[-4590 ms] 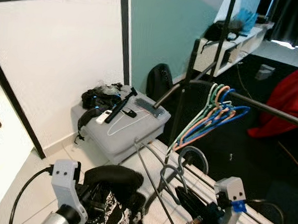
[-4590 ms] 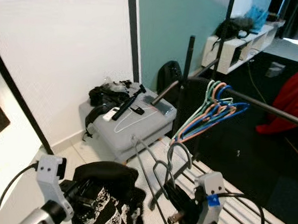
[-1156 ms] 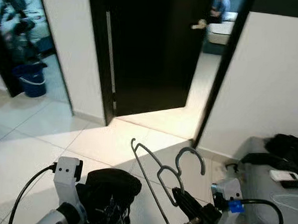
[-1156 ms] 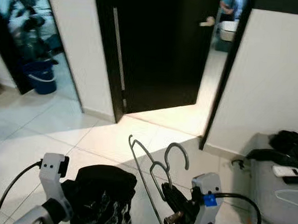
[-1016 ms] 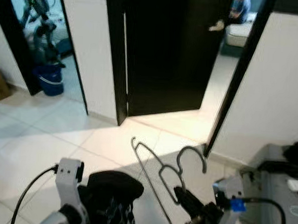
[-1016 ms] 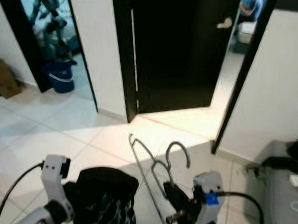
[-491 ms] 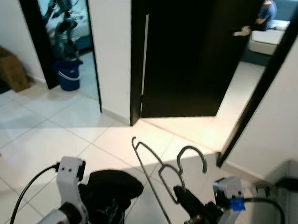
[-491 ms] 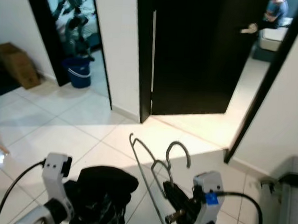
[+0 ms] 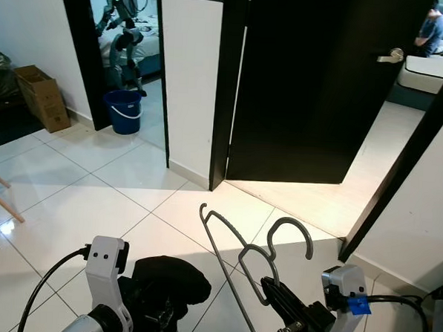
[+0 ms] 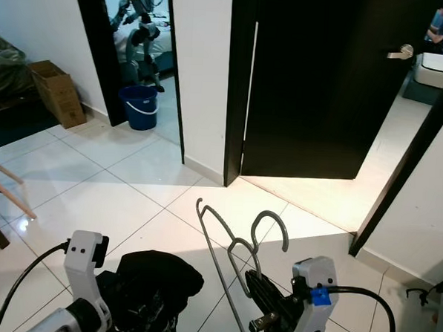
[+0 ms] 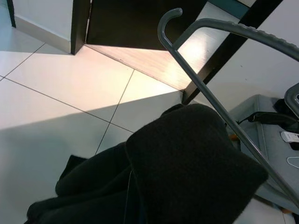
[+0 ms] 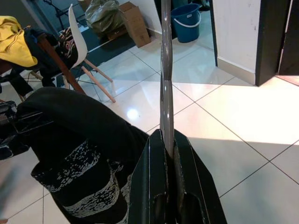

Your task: Hang hanger

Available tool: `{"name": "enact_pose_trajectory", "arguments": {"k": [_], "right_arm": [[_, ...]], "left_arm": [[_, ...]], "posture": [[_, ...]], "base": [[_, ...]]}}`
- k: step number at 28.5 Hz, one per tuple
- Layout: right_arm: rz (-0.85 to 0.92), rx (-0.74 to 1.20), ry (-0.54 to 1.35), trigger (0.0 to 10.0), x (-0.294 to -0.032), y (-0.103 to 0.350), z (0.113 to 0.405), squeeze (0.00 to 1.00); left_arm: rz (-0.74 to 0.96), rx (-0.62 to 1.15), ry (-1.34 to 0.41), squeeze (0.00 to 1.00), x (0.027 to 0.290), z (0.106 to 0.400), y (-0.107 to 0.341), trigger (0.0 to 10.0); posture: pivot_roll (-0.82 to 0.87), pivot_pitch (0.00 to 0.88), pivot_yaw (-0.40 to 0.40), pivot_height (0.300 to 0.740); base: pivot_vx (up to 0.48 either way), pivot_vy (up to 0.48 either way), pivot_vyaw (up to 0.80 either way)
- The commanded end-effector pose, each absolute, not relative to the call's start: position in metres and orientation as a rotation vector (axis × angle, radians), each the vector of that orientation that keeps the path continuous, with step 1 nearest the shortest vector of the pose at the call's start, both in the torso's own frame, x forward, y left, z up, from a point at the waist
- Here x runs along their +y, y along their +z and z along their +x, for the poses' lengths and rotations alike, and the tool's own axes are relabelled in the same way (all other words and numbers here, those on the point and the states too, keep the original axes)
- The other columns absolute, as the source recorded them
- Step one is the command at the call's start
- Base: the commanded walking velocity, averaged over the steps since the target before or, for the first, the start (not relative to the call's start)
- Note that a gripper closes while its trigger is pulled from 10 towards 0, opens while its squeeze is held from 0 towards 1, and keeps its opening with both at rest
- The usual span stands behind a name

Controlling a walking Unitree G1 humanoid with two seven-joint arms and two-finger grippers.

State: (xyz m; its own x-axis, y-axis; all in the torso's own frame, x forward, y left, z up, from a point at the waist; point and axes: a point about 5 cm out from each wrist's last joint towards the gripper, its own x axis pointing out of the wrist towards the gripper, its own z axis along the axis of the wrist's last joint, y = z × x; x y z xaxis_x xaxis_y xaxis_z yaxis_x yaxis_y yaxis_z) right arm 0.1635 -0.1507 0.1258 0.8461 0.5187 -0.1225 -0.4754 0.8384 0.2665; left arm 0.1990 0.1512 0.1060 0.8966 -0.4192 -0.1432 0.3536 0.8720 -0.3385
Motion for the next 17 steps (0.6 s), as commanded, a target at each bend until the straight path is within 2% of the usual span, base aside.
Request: {"name": "enact_pose_trajectory", "arguments": {"k": [1,17], "right_arm": [[0.236,0.180,0.522,10.0,-0.1524,0.1293,0.1636,0.00],[0.237,0.179,0.511,10.0,-0.1552,0.1301,0.1628,0.00]], "left_arm": [[-0.313,0.193,-0.413,0.00,0.1504,0.1990,0.1124,10.0],[-0.330,0.181,-0.410,0.00,0.1498,0.1976,0.1140,10.0]], "posture": [[-0.04,0.000,-0.024,0.740],[-0.04,0.000,-0.031,0.740]], "base": [[0.000,0.000,0.00],[0.000,0.000,0.00]]}}
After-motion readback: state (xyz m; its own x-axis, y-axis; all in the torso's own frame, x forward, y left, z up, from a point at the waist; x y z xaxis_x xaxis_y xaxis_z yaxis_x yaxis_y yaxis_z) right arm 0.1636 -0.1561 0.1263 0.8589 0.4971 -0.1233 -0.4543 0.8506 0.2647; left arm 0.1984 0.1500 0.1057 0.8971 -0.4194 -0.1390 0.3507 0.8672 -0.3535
